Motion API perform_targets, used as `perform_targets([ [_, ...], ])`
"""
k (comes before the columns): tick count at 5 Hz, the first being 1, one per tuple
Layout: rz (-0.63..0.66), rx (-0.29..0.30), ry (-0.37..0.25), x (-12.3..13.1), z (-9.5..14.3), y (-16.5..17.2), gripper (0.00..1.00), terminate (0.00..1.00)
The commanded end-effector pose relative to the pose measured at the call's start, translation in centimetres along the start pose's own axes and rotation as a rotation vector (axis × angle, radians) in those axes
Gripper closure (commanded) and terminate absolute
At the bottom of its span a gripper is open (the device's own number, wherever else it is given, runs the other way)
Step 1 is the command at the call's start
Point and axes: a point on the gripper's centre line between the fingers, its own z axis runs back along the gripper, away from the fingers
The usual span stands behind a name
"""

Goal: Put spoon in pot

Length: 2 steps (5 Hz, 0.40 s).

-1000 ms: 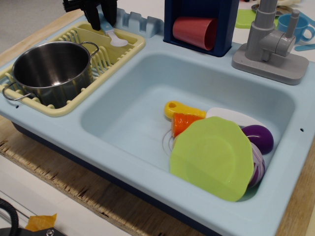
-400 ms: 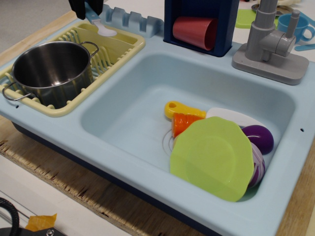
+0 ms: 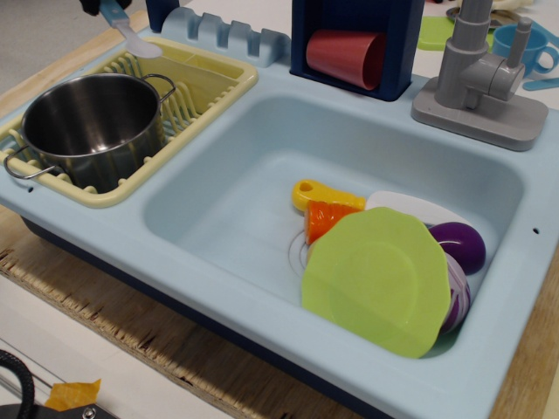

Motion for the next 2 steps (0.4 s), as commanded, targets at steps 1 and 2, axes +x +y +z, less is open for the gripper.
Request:
perform_targets([
  [1,0.024,-0.006,-0.063,0.5,1.6,2.1,1.00,0.00],
  [2,0.035,0.007,-0.173,-1.1,1.7,2.4,1.00,1.00],
])
